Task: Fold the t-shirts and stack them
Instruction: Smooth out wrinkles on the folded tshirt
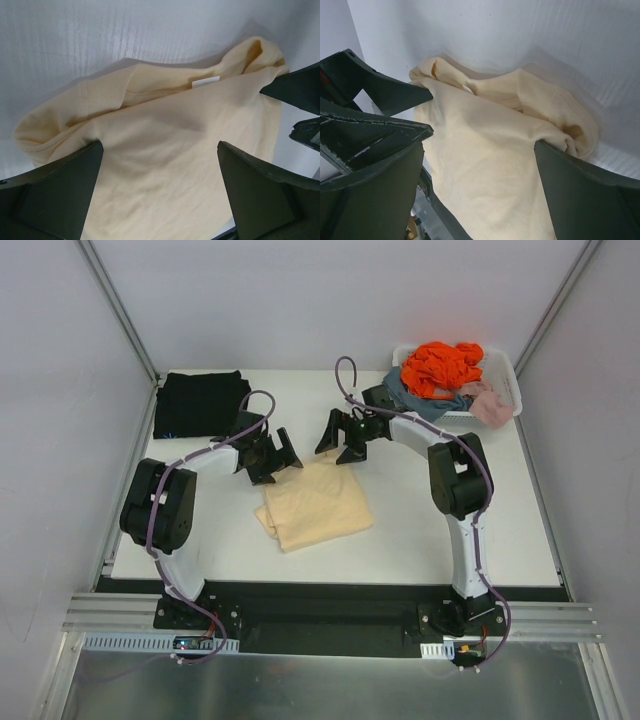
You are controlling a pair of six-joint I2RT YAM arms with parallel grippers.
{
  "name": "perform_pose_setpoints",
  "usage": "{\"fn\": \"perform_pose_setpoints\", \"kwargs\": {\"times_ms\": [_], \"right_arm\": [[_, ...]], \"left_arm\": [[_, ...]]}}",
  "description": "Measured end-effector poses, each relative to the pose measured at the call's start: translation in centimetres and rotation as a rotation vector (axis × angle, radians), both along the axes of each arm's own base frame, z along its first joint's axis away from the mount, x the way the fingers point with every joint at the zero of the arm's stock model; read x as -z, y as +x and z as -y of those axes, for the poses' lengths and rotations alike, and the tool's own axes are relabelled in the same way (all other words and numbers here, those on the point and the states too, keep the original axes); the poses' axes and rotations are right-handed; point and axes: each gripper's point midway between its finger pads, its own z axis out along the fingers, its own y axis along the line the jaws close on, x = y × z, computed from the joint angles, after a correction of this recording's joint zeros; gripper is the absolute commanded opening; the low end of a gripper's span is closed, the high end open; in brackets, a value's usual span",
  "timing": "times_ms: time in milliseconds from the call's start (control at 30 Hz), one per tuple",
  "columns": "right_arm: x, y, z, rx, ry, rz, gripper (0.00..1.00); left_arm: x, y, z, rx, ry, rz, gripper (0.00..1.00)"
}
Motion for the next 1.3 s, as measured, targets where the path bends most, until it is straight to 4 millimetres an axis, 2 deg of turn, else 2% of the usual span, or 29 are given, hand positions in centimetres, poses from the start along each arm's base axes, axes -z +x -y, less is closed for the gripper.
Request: {"fn": "perform_pose_setpoints", "kwargs": {"times_ms": [200, 333, 433, 533, 633, 700, 800, 867, 933, 1167, 1300], "right_arm": [[-0.1, -0.2, 0.5, -0.009, -0.032, 0.013, 0.97], [-2.3, -1.1, 1.7, -0.007, -0.063, 0.071, 0.97], [-5.2, -3.4, 3.5, 0.007, -0.092, 0.136, 0.97], [-7.9, -5.5, 5.0, 0.02, -0.099, 0.201, 0.97], [-8.5, -7.3, 6.1, 0.025, -0.107, 0.222, 0.97], [-7.5, -8.5, 6.8, 0.022, -0.125, 0.197, 0.97], [-5.2, -10.0, 7.7, 0.015, -0.169, 0.137, 0.97], [-4.3, -10.7, 8.2, 0.009, -0.188, 0.107, 0.97], [-4.0, -11.0, 8.6, 0.006, -0.197, 0.096, 0.97], [-4.1, -11.4, 9.2, 0.002, -0.212, 0.113, 0.97], [-4.3, -11.6, 9.5, 0.0, -0.219, 0.12, 0.97]], "left_arm": [[-1.6, 0.9, 0.2, 0.007, 0.001, 0.025, 0.99], [-4.7, -0.2, -0.6, -0.016, 0.011, 0.058, 0.99], [-7.5, -2.6, -1.8, -0.056, 0.008, 0.091, 0.99], [-8.4, -6.3, -3.1, -0.101, -0.011, 0.078, 0.99], [-6.2, -10.2, -3.7, -0.136, -0.012, -0.021, 0.99], [-4.2, -12.4, -3.5, -0.14, 0.008, -0.106, 0.99], [-2.6, -14.1, -3.0, -0.131, 0.042, -0.183, 0.99], [-1.9, -14.1, -2.6, -0.128, 0.062, -0.205, 0.99], [-1.0, -13.7, -2.5, -0.136, 0.09, -0.231, 0.94], [2.0, -11.1, -2.4, -0.166, 0.171, -0.279, 0.76], [2.4, -9.9, -1.7, -0.152, 0.17, -0.276, 0.66]]}}
